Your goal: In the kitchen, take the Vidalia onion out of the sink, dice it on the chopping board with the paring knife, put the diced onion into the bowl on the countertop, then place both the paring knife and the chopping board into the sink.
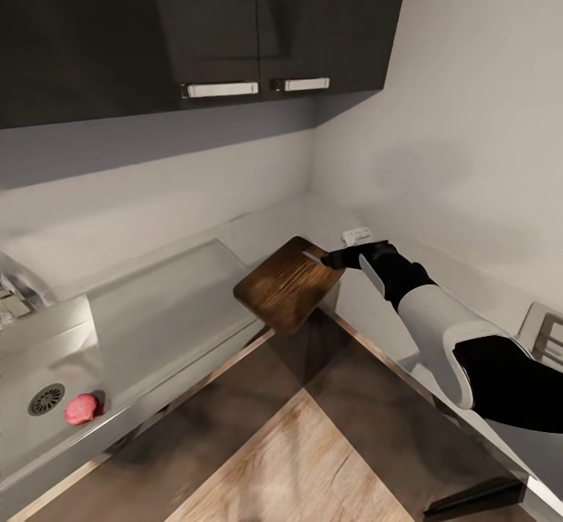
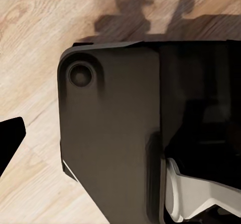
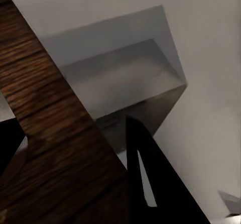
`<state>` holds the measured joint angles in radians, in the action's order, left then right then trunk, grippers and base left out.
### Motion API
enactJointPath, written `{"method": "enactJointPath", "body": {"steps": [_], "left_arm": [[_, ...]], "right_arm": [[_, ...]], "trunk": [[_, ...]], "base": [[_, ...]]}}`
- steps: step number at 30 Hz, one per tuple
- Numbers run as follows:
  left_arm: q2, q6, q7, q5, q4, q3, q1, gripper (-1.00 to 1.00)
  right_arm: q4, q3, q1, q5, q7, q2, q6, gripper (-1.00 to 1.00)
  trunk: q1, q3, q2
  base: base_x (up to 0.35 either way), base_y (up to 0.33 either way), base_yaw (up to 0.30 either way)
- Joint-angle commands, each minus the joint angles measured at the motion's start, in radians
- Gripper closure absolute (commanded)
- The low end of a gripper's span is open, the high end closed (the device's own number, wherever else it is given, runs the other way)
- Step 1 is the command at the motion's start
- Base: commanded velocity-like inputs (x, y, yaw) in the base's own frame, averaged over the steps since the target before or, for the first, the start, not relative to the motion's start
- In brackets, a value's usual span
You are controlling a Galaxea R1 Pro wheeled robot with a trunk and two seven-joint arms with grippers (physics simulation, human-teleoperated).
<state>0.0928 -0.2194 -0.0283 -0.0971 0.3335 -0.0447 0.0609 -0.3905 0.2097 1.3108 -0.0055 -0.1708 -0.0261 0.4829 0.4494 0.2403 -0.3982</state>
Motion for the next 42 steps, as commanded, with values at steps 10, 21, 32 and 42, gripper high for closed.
{"method": "enactJointPath", "body": {"steps": [10,21,32,42], "left_arm": [[0.001,-0.003,-0.004,-0.010,0.125,-0.002,0.000,-1.00],[0.004,-0.010,-0.004,-0.010,0.233,-0.001,0.007,-1.00],[0.002,-0.082,-0.004,-0.010,0.253,-0.001,0.026,-1.00],[0.000,-0.082,-0.002,-0.009,0.331,-0.002,0.085,-1.00]], "right_arm": [[-0.001,0.004,0.001,-0.001,0.001,0.001,0.005,1.00],[0.004,0.004,0.001,-0.001,-0.001,0.001,0.004,1.00],[0.004,0.004,0.001,-0.001,-0.001,0.002,0.004,1.00],[0.004,0.004,0.001,-0.001,-0.001,0.002,0.003,1.00]], "trunk": [[0.001,-0.014,-0.002],[0.001,-0.030,-0.002],[0.001,-0.047,-0.002],[0.001,-0.063,-0.002]], "base": [[0.000,0.000,0.065],[0.000,0.000,0.066],[0.000,0.000,0.066],[0.000,0.000,0.066]]}}
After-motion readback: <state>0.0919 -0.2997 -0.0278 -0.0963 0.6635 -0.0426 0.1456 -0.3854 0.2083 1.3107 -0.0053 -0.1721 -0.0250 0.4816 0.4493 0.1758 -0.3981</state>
